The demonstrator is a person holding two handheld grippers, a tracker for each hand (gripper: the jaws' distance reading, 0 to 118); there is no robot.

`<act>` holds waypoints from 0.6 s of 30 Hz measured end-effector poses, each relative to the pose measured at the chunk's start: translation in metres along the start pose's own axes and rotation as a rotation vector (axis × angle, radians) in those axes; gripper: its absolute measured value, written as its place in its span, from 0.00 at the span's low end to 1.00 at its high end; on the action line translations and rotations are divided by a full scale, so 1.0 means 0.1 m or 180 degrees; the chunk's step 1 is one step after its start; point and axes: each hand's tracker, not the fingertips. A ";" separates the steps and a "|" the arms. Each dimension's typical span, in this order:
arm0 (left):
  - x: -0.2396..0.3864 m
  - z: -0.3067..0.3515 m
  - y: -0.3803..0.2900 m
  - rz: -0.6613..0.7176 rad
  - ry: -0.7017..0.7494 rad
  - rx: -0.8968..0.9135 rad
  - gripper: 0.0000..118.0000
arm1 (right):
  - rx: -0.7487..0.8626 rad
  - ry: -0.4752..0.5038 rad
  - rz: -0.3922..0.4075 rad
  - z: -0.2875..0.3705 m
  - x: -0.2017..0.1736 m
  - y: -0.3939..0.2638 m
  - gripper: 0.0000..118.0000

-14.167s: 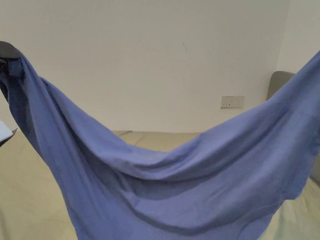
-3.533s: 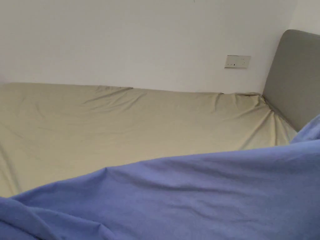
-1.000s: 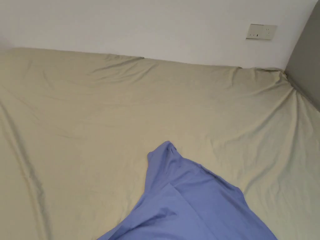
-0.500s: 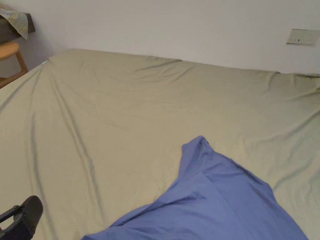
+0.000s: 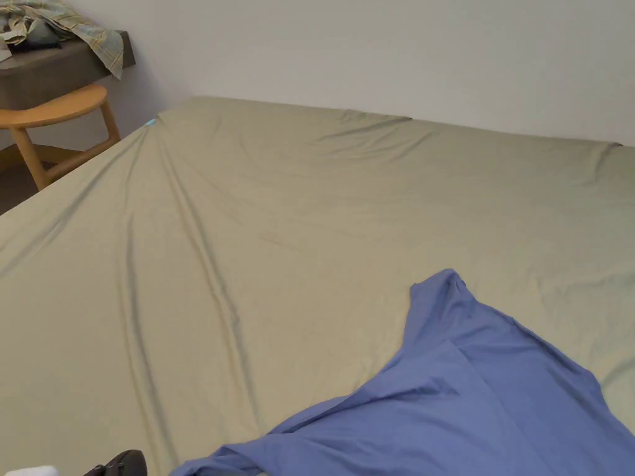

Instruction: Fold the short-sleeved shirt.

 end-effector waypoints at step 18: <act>-0.62 -1.94 -0.15 0.2299 0.0249 -0.1822 0.63 | -0.0451 0.0245 0.0150 -0.50 -0.24 -0.07 0.01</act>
